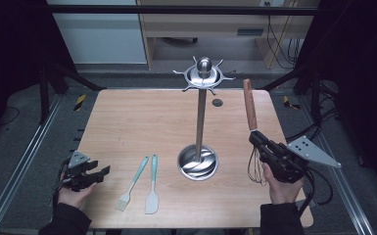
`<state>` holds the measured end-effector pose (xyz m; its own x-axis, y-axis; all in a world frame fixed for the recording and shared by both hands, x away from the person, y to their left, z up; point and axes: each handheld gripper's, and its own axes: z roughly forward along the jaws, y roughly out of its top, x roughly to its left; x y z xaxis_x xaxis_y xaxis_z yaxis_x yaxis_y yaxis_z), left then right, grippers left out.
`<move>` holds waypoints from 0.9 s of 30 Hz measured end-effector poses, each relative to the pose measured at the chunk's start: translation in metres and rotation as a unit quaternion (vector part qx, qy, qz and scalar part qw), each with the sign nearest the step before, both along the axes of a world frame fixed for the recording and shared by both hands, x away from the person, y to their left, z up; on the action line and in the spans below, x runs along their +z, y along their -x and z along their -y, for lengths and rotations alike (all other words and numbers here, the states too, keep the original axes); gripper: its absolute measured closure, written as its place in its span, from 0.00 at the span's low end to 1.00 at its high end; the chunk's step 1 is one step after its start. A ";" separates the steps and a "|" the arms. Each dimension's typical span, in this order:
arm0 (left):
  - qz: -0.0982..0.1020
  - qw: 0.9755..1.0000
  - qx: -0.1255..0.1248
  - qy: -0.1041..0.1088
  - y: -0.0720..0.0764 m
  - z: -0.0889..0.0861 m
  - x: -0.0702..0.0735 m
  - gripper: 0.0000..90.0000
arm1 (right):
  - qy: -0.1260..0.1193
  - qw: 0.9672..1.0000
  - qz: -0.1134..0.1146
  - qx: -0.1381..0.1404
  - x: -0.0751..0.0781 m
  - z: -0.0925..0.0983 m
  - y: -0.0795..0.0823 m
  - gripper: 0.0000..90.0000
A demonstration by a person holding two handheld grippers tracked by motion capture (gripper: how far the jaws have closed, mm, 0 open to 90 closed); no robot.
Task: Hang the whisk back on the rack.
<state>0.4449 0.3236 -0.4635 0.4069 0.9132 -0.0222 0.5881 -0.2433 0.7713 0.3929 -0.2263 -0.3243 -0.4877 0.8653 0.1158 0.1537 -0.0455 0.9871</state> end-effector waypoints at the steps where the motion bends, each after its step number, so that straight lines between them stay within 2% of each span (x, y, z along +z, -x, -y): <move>1: 0.000 1.000 0.000 0.000 0.000 0.000 0.000 0.48 | -0.003 1.000 0.003 0.001 0.002 0.001 0.000 0.90; 15: -0.001 1.000 -0.001 -0.001 0.000 0.000 0.000 0.48 | -0.013 0.999 0.038 0.030 0.020 -0.007 0.002 0.90; 27: -0.002 1.000 -0.002 -0.003 0.000 0.000 0.000 0.48 | -0.013 0.998 0.044 0.052 0.024 -0.015 -0.002 0.90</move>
<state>0.4452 0.3237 -0.4638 0.4110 0.9114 -0.0187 0.5896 -0.2501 0.7680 0.3948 -0.2113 -0.3004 -0.5834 0.8072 0.0899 0.0712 -0.0594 0.9957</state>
